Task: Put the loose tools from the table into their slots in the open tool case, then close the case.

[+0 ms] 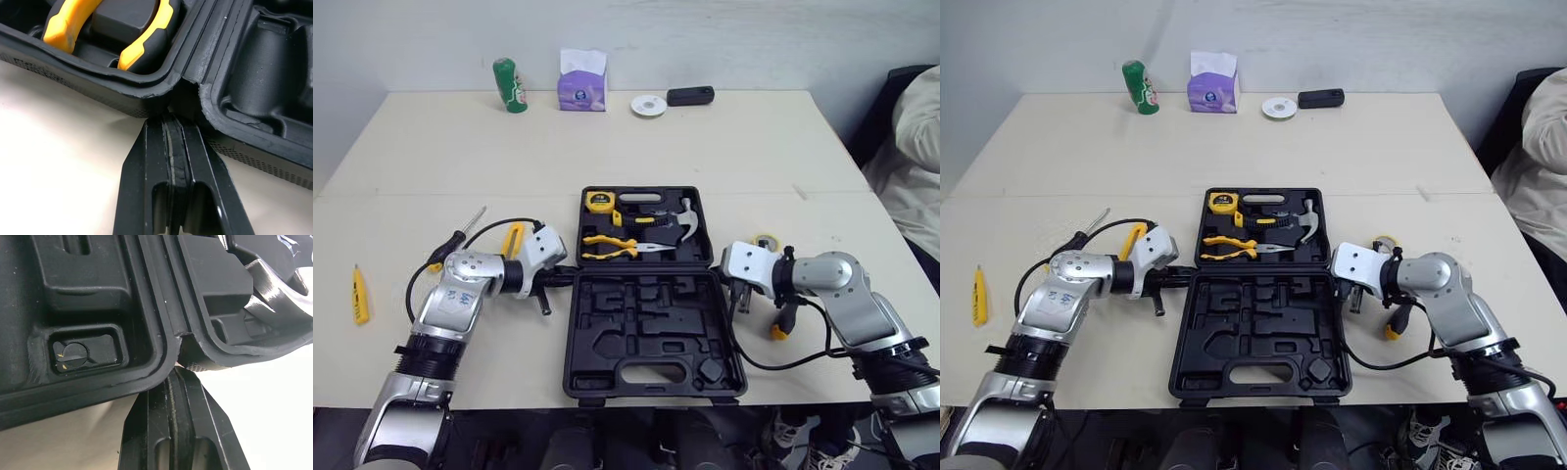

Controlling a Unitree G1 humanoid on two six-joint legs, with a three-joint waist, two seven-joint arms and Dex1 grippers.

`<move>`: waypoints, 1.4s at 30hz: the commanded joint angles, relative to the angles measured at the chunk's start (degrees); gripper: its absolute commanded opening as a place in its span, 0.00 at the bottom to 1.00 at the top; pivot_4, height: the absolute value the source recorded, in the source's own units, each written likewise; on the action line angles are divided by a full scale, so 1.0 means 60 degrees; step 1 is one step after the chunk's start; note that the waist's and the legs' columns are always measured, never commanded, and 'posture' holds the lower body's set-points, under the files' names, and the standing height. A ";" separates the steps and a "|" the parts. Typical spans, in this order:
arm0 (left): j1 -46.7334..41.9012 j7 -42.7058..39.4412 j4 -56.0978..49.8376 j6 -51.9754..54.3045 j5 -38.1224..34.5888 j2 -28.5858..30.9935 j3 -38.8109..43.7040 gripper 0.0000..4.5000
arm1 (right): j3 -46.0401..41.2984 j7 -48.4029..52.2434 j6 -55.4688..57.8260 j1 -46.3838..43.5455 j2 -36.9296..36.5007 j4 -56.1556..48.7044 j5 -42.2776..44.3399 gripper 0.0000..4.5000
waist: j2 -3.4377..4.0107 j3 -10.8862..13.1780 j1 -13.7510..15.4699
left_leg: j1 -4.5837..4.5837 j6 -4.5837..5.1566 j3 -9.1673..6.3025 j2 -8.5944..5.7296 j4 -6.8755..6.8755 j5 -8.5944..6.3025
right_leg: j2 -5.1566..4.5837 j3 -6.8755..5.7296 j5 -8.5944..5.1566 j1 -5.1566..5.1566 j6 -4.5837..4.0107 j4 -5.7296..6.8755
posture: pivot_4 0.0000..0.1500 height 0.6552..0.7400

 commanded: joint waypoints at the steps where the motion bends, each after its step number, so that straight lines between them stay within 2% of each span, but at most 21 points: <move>1: 0.0542 -0.0014 -0.0688 0.0284 -0.0284 0.0027 -0.0201 0.00 | 0.0082 0.0036 0.0032 -0.0062 0.0295 -0.0581 0.0290 0.01 | 0.0000 0.0000 -0.0017 | 0.0000 -0.0002 0.0001 0.0001 -0.0001 -0.0001 | 0.0001 -0.0001 -0.0002 -0.0002 -0.0003 0.0000 | 1.00 0.86; 7: 0.1240 0.0169 -0.1802 0.0813 -0.0557 0.0307 0.0104 0.00 | 0.0267 -0.0064 0.0114 -0.0329 0.0674 -0.0671 0.0173 0.01 | 0.0001 0.0001 -0.0185 | 0.0002 -0.0008 -0.0001 0.0010 -0.0003 -0.0002 | 0.0007 -0.0003 -0.0008 -0.0002 -0.0014 0.0006 | 1.00 0.86; 16: 0.1528 0.1084 -0.1230 0.0680 -0.0501 0.0452 0.0878 0.00 | -0.0392 -0.0296 0.0074 0.0014 0.0075 -0.0392 -0.0051 0.01 | 0.0003 0.0002 -0.0201 | 0.0005 -0.0019 -0.0003 0.0017 -0.0008 -0.0002 | 0.0013 -0.0003 -0.0012 -0.0005 -0.0022 0.0009 | 1.00 0.86; 20: 0.2386 0.1457 -0.2195 0.1220 -0.1396 0.0579 0.2212 0.00 | -0.1301 -0.0320 0.0377 0.0447 -0.0612 -0.0502 0.0360 0.01 | 0.0013 0.0008 -0.0194 | -0.0003 -0.0020 -0.0007 0.0017 -0.0009 -0.0004 | 0.0010 -0.0003 -0.0012 -0.0010 -0.0022 0.0006 | 1.00 0.86; 21: 0.2829 0.1488 -0.2756 0.1665 -0.2001 0.0562 0.3013 0.00 | -0.1827 -0.0123 0.0797 0.0684 -0.0825 -0.0676 0.0841 0.01 | 0.0015 0.0011 -0.0196 | -0.0008 -0.0019 -0.0007 0.0017 -0.0012 -0.0005 | 0.0010 -0.0003 -0.0012 -0.0014 -0.0022 0.0003 | 1.00 0.86; 24: 0.4171 0.1493 -0.4335 0.2990 -0.3976 0.0448 0.5388 0.22 | -0.3529 0.0452 0.2402 0.1248 -0.1255 -0.1225 0.2650 0.22 | 0.0017 0.0028 -0.0200 | -0.0019 -0.0020 -0.0012 0.0025 -0.0016 -0.0010 | 0.0011 -0.0003 -0.0012 -0.0021 -0.0022 -0.0009 | 1.00 0.86; 25: 0.4638 0.1535 -0.4711 0.3300 -0.4422 0.0442 0.6041 0.33 | -0.4073 0.0659 0.2885 0.1431 -0.1393 -0.1336 0.3231 0.33 | 0.0017 0.0032 -0.0194 | -0.0021 -0.0020 -0.0016 0.0027 -0.0017 -0.0010 | 0.0011 -0.0003 -0.0012 -0.0020 -0.0022 -0.0012 | 1.00 0.86; 26: 0.5079 0.1666 -0.5002 0.3495 -0.4692 0.0431 0.6630 0.38 | -0.4636 0.0832 0.3330 0.1598 -0.1504 -0.1361 0.3789 0.39 | 0.0020 0.0033 -0.0174 | -0.0020 -0.0020 -0.0016 0.0029 -0.0016 -0.0011 | 0.0011 -0.0003 -0.0012 -0.0019 -0.0022 -0.0020 | 1.00 0.86; 28: 0.5842 0.2185 -0.5361 0.3929 -0.4970 0.0379 0.7801 0.63 | -0.5801 0.0973 0.4255 0.1787 -0.1707 -0.0998 0.4762 0.66 | 0.0024 0.0034 -0.0125 | -0.0005 -0.0019 -0.0027 0.0028 -0.0016 -0.0027 | 0.0006 -0.0004 -0.0013 -0.0004 -0.0023 -0.0061 | 1.00 0.86; 31: 0.7250 0.2490 -0.5863 0.4244 -0.5267 0.0297 0.9374 0.95 | -0.6979 0.1165 0.4487 0.2261 -0.2377 0.0006 0.4990 1.00 | 0.0025 0.0034 0.0012 | 0.0005 -0.0047 -0.0032 0.0027 -0.0016 -0.0062 | 0.0005 -0.0004 -0.0015 0.0002 -0.0028 -0.0064 | 1.00 0.86; 34: 0.8610 0.2321 -0.5775 0.3999 -0.5279 0.0277 1.0478 0.98 | -0.7560 0.1449 0.4637 0.2519 -0.3121 0.0916 0.5082 1.00 | 0.0032 0.0037 0.0045 | -0.0003 -0.0051 -0.0030 0.0027 -0.0017 -0.0086 | 0.0005 -0.0004 -0.0020 -0.0007 -0.0035 -0.0082 | 1.00 0.86; 37: 0.9251 0.2636 -0.4842 0.3538 -0.4956 0.0282 1.1163 0.98 | -0.7411 0.1778 0.4025 0.2623 -0.3797 0.2206 0.4660 1.00 | 0.0041 0.0036 0.0062 | -0.0012 -0.0056 -0.0027 0.0028 -0.0017 -0.0096 | 0.0005 -0.0004 -0.0021 -0.0016 -0.0038 -0.0093 | 1.00 0.86; 42: 0.9717 0.3540 -0.4294 0.3060 -0.3956 0.0301 1.0464 0.98 | -0.6809 0.1766 0.2585 0.2191 -0.3861 0.3854 0.4200 1.00 | 0.0049 0.0037 0.0032 | -0.0013 -0.0009 -0.0028 0.0031 -0.0019 -0.0139 | 0.0005 -0.0005 -0.0027 -0.0022 -0.0048 -0.0094 | 1.00 0.86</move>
